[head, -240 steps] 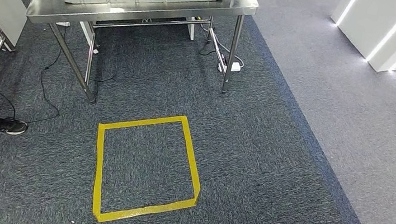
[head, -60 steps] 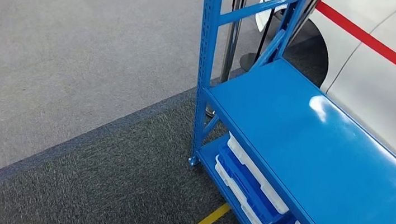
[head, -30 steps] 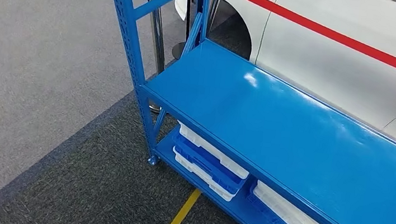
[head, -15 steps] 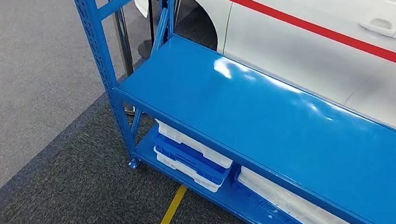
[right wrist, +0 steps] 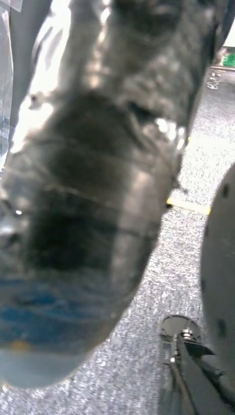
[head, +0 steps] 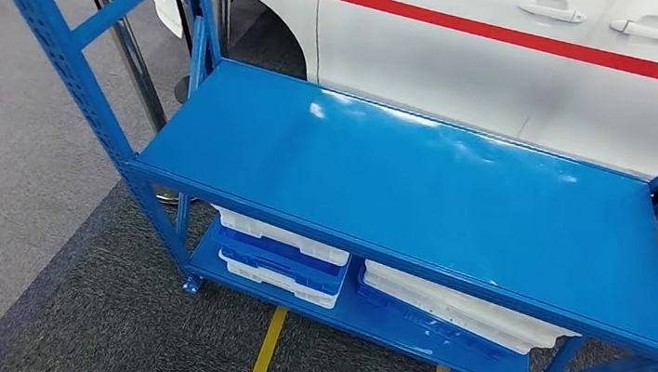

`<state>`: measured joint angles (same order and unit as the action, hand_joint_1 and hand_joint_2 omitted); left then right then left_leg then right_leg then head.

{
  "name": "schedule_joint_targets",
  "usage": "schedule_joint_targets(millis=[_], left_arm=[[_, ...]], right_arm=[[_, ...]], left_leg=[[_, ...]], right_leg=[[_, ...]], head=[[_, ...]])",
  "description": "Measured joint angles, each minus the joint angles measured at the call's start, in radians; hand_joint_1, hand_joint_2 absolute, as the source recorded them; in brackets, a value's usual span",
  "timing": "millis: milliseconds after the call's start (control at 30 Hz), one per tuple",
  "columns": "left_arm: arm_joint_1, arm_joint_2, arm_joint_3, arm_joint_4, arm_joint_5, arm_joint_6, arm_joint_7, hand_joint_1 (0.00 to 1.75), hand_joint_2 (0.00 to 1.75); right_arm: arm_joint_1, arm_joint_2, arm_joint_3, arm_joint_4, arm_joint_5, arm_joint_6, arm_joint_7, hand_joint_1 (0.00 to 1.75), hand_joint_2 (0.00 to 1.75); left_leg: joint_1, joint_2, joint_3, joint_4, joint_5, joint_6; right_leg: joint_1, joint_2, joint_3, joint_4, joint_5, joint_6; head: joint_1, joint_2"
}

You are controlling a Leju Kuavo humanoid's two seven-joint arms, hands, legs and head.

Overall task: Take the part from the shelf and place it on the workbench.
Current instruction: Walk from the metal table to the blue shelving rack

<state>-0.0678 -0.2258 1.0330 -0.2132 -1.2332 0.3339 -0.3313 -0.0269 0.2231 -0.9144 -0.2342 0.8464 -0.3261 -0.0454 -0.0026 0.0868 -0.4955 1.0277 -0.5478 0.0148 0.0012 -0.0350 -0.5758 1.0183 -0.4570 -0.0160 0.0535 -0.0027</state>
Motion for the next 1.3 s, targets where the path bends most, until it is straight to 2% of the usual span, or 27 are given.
schedule_joint_targets(millis=[67,100,133,167,200,233,300,333,367,467,500,567,633,667,700,733,800,867,900,967,1033,1133,1167,1200,1233,1300], left_arm=[[0.001,0.0,0.0,0.0,-0.002,0.001,0.0,0.0,0.0],[0.003,0.0,0.001,0.0,-0.002,0.001,0.0,0.0,0.0],[0.005,0.0,0.001,0.0,-0.002,0.001,0.0,0.0,0.0],[0.006,0.0,0.002,0.0,-0.002,0.001,0.001,0.0,0.0],[0.007,0.0,0.003,0.0,-0.002,0.001,0.001,0.0,0.0],[0.007,0.001,0.004,0.0,-0.003,0.001,0.001,0.0,0.0],[0.006,0.001,0.005,0.0,-0.004,0.001,0.001,0.0,0.0],[0.005,0.001,0.006,0.0,-0.005,0.001,0.001,0.0,0.0],[0.004,0.001,0.006,0.0,-0.006,0.001,0.002,0.0,0.0],[0.004,0.001,0.006,0.0,-0.009,0.001,0.002,0.0,1.31],[0.004,0.001,0.006,0.0,-0.01,0.001,0.002,0.0,1.75],[0.004,0.001,0.006,0.0,-0.013,0.0,0.002,0.0,1.75],[0.005,0.001,0.006,0.0,-0.015,-0.001,0.002,0.0,1.75],[0.006,0.001,0.006,0.0,-0.015,-0.002,0.002,0.0,1.75],[0.006,0.001,0.006,0.0,-0.015,-0.002,0.002,0.0,1.75],[0.006,0.001,0.006,0.0,-0.015,-0.003,0.001,0.0,1.75],[0.005,0.001,0.006,0.0,-0.017,-0.005,-0.001,0.0,1.75],[0.004,0.001,0.006,0.0,-0.021,-0.01,-0.003,0.0,1.75],[0.004,0.001,0.006,0.0,-0.023,-0.012,-0.004,0.0,1.75],[0.003,0.001,0.006,0.0,-0.026,-0.016,-0.006,0.0,1.75],[0.003,0.002,0.005,0.0,-0.028,-0.018,-0.008,0.0,1.75],[0.004,0.002,0.005,0.0,-0.03,-0.021,-0.011,0.0,1.75],[0.005,0.002,0.005,0.0,-0.03,-0.022,-0.012,0.0,1.75],[0.006,0.002,0.005,0.0,-0.03,-0.022,-0.013,0.0,1.75],[0.007,0.002,0.005,0.0,-0.03,-0.023,-0.013,0.0,1.75],[0.007,0.003,0.005,0.0,-0.03,-0.023,-0.014,0.0,1.75]], right_arm=[[-0.003,0.0,0.0,0.0,0.002,0.004,0.0,0.0,0.0],[-0.004,0.0,0.0,0.0,0.004,0.006,0.0,0.0,0.0],[-0.004,0.0,0.0,0.0,0.006,0.008,0.001,0.0,0.0],[-0.004,0.0,0.0,0.0,0.008,0.009,0.002,0.0,0.0],[-0.003,0.0,0.0,0.0,0.01,0.009,0.004,0.0,0.0],[-0.003,0.0,0.0,0.0,0.012,0.009,0.008,0.0,0.0],[-0.003,0.0,0.0,0.001,0.018,0.008,0.019,0.0,0.0],[-0.003,0.0,0.0,0.001,0.02,0.008,0.023,0.0,0.0],[-0.003,0.0,0.0,0.001,0.022,0.008,0.025,0.0,0.0],[-0.004,0.0,0.0,0.002,0.026,0.009,0.036,0.0,0.0],[-0.004,0.0,0.0,0.002,0.026,0.01,0.042,0.0,0.0],[-0.004,0.001,0.0,0.003,0.026,0.012,0.055,0.0,0.0],[-0.005,0.001,0.0,0.003,0.026,0.013,0.063,0.0,0.0],[-0.005,0.001,0.0,0.003,0.026,0.013,0.066,0.0,0.0],[-0.004,0.001,-0.001,0.003,0.025,0.013,0.069,0.0,0.0],[-0.004,0.001,-0.001,0.003,0.025,0.013,0.072,0.0,0.0],[-0.004,0.001,-0.001,0.003,0.025,0.012,0.077,0.0,0.0],[-0.006,0.001,-0.002,0.003,0.024,0.01,0.083,0.0,0.0],[-0.006,0.001,-0.002,0.003,0.024,0.009,0.085,0.0,0.0],[-0.006,0.003,-0.003,0.003,0.024,0.009,0.09,0.0,0.0],[-0.006,0.004,-0.003,0.003,0.024,0.006,0.094,0.0,0.0],[-0.007,0.006,-0.003,0.003,0.026,-0.001,0.097,0.0,0.0],[-0.007,0.007,-0.004,0.003,0.027,-0.003,0.097,0.0,0.0],[-0.007,0.007,-0.004,0.003,0.027,-0.004,0.098,0.0,0.0],[-0.007,0.008,-0.004,0.003,0.027,-0.005,0.098,0.0,0.0],[-0.007,0.009,-0.004,0.003,0.028,-0.005,0.098,0.0,0.87]], left_leg=[[0.005,-0.053,-0.044,0.097,-0.059,-0.009],[0.007,-0.067,-0.077,0.166,-0.09,-0.011],[0.008,-0.073,-0.107,0.225,-0.11,-0.013],[0.008,-0.076,-0.126,0.258,-0.111,-0.014],[0.008,-0.077,-0.128,0.254,-0.092,-0.014],[0.009,-0.077,-0.111,0.21,-0.056,-0.013],[0.008,-0.083,-0.058,0.076,0.014,-0.008],[0.008,-0.086,-0.039,0.025,0.034,-0.003],[0.006,-0.09,-0.031,-0.001,0.039,0.001],[0.004,-0.088,-0.03,-0.012,0.045,0.02],[0.005,-0.086,-0.03,-0.016,0.05,0.027],[0.007,-0.08,-0.031,-0.02,0.057,0.037],[0.005,-0.074,-0.035,-0.019,0.058,0.038],[0.005,-0.07,-0.035,-0.018,0.058,0.038],[0.005,-0.068,-0.036,-0.017,0.057,0.038],[0.005,-0.067,-0.035,-0.017,0.056,0.037],[0.003,-0.065,-0.032,-0.015,0.053,0.033],[0.0,-0.064,-0.032,-0.014,0.05,0.024],[-0.001,-0.063,-0.032,-0.015,0.05,0.019],[0.0,-0.062,-0.031,-0.014,0.047,0.009],[0.002,-0.068,-0.046,0.024,0.017,0.0],[0.005,-0.077,-0.131,0.207,-0.077,-0.008],[0.006,-0.078,-0.157,0.258,-0.092,-0.01],[0.006,-0.078,-0.166,0.275,-0.086,-0.01],[0.006,-0.078,-0.157,0.252,-0.061,-0.01],[0.006,-0.079,-0.097,0.12,0.01,-0.004]], right_leg=[[-0.004,0.019,-0.001,-0.005,0.006,-0.009],[-0.004,0.028,-0.004,-0.004,0.008,-0.012],[-0.004,0.038,-0.006,-0.003,0.008,-0.013],[-0.004,0.047,-0.007,-0.002,0.008,-0.013],[-0.004,0.055,-0.007,0.001,0.008,-0.013],[-0.005,0.061,-0.006,0.003,0.007,-0.011],[-0.002,0.07,-0.007,0.012,0.004,-0.005],[-0.001,0.073,-0.009,0.015,0.002,0.0],[0.0,0.074,-0.011,0.017,0.002,0.006],[-0.002,0.073,-0.014,0.02,0.001,0.024],[-0.004,0.068,-0.019,0.034,-0.011,0.029],[-0.007,0.053,-0.055,0.119,-0.069,0.039],[-0.008,0.047,-0.11,0.244,-0.131,0.047],[-0.009,0.047,-0.124,0.279,-0.14,0.049],[-0.01,0.046,-0.121,0.279,-0.129,0.05],[-0.01,0.044,-0.1,0.241,-0.101,0.048],[-0.008,0.037,-0.03,0.107,-0.04,0.041],[-0.002,0.031,0.008,0.025,-0.019,0.029],[0.001,0.031,0.01,0.016,-0.022,0.024],[-0.001,0.034,0.011,0.009,-0.019,0.013],[-0.006,0.034,0.015,-0.001,-0.014,-0.001],[-0.005,0.035,0.014,-0.002,-0.013,-0.012],[-0.004,0.035,0.014,-0.001,-0.014,-0.012],[-0.004,0.037,0.013,0.001,-0.014,-0.013],[-0.003,0.038,0.014,0.004,-0.016,-0.013],[-0.004,0.042,0.016,0.009,-0.019,-0.009]], head=[[-0.001,0.0],[-0.002,0.0],[-0.002,0.0],[-0.002,0.0],[-0.002,0.0],[-0.002,0.0],[-0.003,0.0],[-0.002,0.0],[-0.002,0.0],[-0.001,0.0],[-0.001,0.0],[-0.001,0.0],[-0.001,0.0],[-0.001,0.0],[-0.001,0.0],[-0.001,0.0],[-0.001,0.0],[-0.002,0.0],[-0.002,0.0],[-0.002,0.0],[-0.002,0.0],[-0.003,0.0],[-0.003,0.0],[-0.003,0.0],[-0.003,0.0],[-0.003,0.0]])
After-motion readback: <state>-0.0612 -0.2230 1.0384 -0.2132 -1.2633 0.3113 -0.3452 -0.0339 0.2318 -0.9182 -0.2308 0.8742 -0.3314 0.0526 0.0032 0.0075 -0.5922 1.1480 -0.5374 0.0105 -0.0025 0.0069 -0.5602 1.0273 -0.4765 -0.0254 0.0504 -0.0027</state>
